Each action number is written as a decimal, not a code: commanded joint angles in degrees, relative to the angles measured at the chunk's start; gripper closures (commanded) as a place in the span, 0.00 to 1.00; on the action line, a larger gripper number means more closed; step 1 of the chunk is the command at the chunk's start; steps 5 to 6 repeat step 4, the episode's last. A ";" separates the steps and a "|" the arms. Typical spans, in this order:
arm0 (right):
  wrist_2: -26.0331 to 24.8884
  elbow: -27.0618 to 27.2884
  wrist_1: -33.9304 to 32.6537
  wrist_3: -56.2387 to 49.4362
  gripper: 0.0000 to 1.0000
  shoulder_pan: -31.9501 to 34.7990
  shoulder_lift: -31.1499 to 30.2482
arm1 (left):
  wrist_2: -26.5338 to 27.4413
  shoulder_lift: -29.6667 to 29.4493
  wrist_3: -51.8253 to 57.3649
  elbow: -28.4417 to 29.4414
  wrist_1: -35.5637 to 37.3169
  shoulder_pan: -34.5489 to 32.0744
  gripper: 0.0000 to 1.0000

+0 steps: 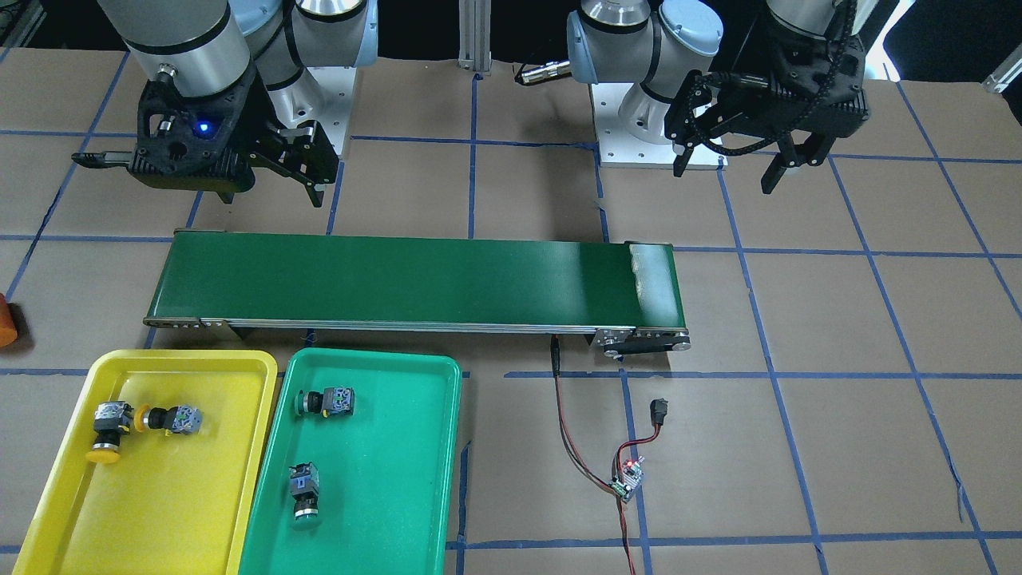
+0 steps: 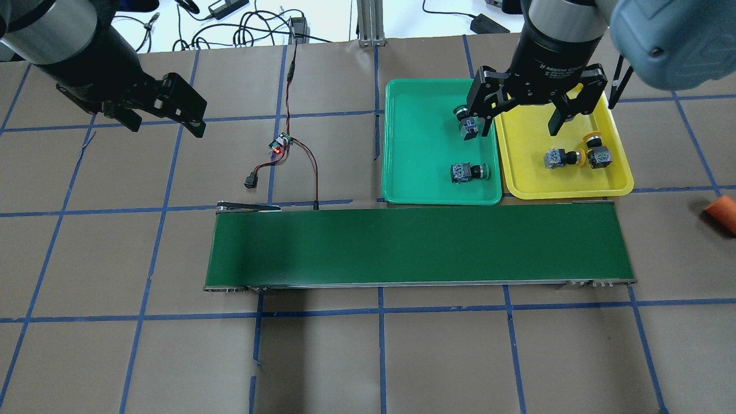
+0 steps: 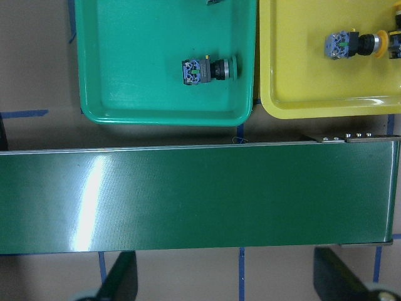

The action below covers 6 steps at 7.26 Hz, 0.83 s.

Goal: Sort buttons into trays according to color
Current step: 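Open the right gripper and lift it away from the green tray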

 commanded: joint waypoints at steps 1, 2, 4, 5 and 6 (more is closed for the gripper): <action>0.01 0.13 -0.55 -0.08 0.00 0.00 -0.09 | -0.06 0.00 0.00 0.00 0.00 0.00 0.00; -0.08 0.13 -0.73 -0.09 0.00 0.00 -0.09 | 0.03 0.00 0.00 0.00 0.00 0.00 0.00; -0.34 0.13 -0.73 -0.09 0.00 0.00 -0.09 | 0.03 0.00 0.00 0.00 0.00 0.00 0.00; -0.34 0.13 -0.73 -0.09 0.00 0.00 -0.09 | 0.03 0.00 0.00 0.00 0.00 0.00 0.00; -0.34 0.13 -0.73 -0.09 0.00 0.00 -0.09 | 0.03 0.00 0.00 0.00 0.00 0.00 0.00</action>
